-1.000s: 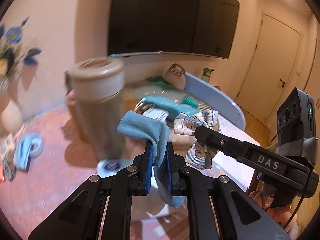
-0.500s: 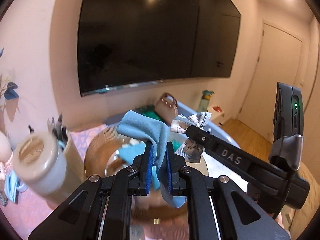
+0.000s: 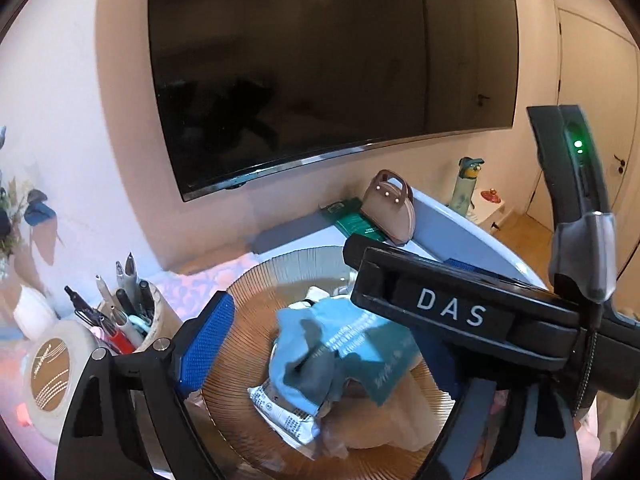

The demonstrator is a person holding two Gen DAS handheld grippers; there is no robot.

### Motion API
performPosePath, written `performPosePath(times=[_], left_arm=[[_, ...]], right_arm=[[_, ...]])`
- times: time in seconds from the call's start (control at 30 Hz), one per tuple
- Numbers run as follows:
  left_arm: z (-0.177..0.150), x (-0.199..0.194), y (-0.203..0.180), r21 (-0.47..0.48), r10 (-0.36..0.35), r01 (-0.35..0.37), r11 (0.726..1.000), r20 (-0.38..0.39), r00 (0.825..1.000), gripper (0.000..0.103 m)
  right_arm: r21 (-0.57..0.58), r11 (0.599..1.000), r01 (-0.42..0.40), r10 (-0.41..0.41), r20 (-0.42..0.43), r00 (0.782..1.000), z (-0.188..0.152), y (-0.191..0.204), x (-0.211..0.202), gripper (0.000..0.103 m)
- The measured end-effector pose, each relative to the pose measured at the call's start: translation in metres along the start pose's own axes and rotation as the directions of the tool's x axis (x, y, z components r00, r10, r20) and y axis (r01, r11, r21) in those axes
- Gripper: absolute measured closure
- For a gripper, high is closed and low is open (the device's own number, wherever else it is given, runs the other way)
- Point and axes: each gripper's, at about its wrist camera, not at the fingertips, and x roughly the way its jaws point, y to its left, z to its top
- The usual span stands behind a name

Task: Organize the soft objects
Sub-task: 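Open both grippers to drop the cloth and plaid bow into the bowl, then move both open grippers back to the items on the bed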

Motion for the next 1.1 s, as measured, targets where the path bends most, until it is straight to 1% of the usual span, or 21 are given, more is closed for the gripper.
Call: performPosePath(times=[0.1, 0.23, 0.37, 0.53, 0.67, 0.8, 0.87, 1.1], left_arm=[[-0.001, 0.004, -0.002, 0.004, -0.014, 0.014, 1.000, -0.020, 1.000, 0.017], [-0.004, 0.002, -0.003, 0.002, -0.034, 0.034, 0.999, -0.026, 0.999, 0.016], [-0.009, -0.005, -0.004, 0.002, -0.070, 0.070, 0.998, -0.036, 0.997, 0.016], [-0.027, -0.016, -0.006, -0.007, -0.147, 0.147, 0.989, -0.068, 0.987, 0.016], [-0.043, -0.030, -0.001, 0.004, -0.173, 0.174, 0.985, -0.079, 0.982, 0.016], [-0.056, -0.044, 0.013, 0.011, -0.199, 0.201, 0.980, -0.088, 0.976, 0.016], [-0.062, -0.051, 0.021, 0.016, -0.198, 0.200, 0.980, -0.086, 0.976, 0.016], [-0.076, -0.077, 0.049, 0.022, -0.209, 0.211, 0.977, -0.075, 0.975, 0.016]], right_arm=[[0.034, 0.999, 0.019, -0.019, 0.002, 1.000, -0.003, -0.008, 0.000, 0.000], [0.079, 0.997, 0.010, -0.011, 0.005, 1.000, -0.007, -0.014, -0.007, 0.000], [0.097, 0.994, 0.041, -0.041, 0.005, 0.999, -0.014, -0.013, -0.017, 0.000], [0.143, 0.989, 0.029, -0.031, 0.006, 1.000, -0.036, -0.016, -0.032, 0.000], [0.165, 0.986, 0.031, -0.033, 0.013, 0.999, -0.053, -0.013, -0.046, 0.000], [0.154, 0.988, 0.033, -0.035, 0.014, 0.999, -0.071, 0.001, -0.059, 0.000], [0.135, 0.990, 0.043, -0.045, 0.013, 0.999, -0.078, 0.011, -0.063, 0.000], [0.086, 0.996, 0.022, -0.024, 0.015, 1.000, -0.106, 0.054, -0.076, 0.000]])
